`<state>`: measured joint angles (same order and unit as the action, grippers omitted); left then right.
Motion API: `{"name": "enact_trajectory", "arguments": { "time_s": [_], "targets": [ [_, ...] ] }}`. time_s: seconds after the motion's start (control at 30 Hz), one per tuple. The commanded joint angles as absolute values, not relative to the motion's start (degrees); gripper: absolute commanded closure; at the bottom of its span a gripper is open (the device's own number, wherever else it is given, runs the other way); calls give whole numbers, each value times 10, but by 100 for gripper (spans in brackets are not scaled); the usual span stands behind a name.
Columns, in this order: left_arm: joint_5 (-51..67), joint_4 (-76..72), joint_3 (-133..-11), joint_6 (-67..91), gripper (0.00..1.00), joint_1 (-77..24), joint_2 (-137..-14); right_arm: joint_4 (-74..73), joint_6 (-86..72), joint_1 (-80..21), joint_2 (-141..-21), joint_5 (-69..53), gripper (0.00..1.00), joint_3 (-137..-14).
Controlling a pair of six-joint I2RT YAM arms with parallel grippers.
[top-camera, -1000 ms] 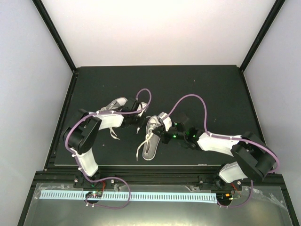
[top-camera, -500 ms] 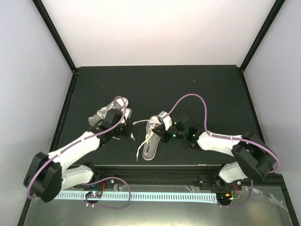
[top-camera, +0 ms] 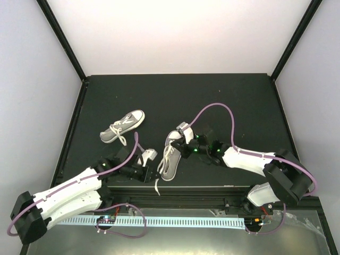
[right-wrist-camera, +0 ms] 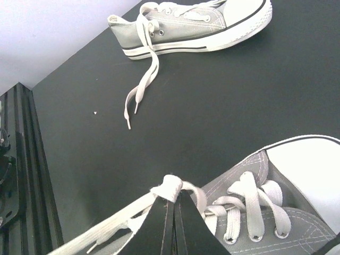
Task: Tie the shoes
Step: Wrap the shoelace around the shoelace.
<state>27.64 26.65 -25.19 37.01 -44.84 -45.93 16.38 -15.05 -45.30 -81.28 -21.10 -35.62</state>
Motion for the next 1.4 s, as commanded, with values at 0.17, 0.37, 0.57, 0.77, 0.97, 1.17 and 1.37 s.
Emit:
{"name": "enact_trajectory", "arguments": {
  "time_s": [0.17, 0.37, 0.57, 0.77, 0.97, 1.17, 1.37],
  "targets": [
    [283, 125, -288, 490, 98, -586, -536, 161, -157, -453, -817, -212, 98, -374],
    [257, 59, -322, 459, 74, -607, -619, 164, -163, -453, -815, -218, 98, -373],
    [150, 176, -383, 361, 35, -568, -593, 160, -164, -453, -804, -219, 98, -368],
    [120, 116, -340, 250, 38, -501, -507, 160, -166, -453, -799, -227, 98, -367],
    [191, 7, -276, 111, 43, -425, -515, 166, -176, -453, -792, -235, 98, -365],
    [256, -27, -303, 50, 52, -390, -600, 160, -181, -453, -790, -243, 98, -366],
    [270, -45, -323, 36, 59, -374, -663, 162, -190, -453, -789, -245, 98, -367]
  ]
}}
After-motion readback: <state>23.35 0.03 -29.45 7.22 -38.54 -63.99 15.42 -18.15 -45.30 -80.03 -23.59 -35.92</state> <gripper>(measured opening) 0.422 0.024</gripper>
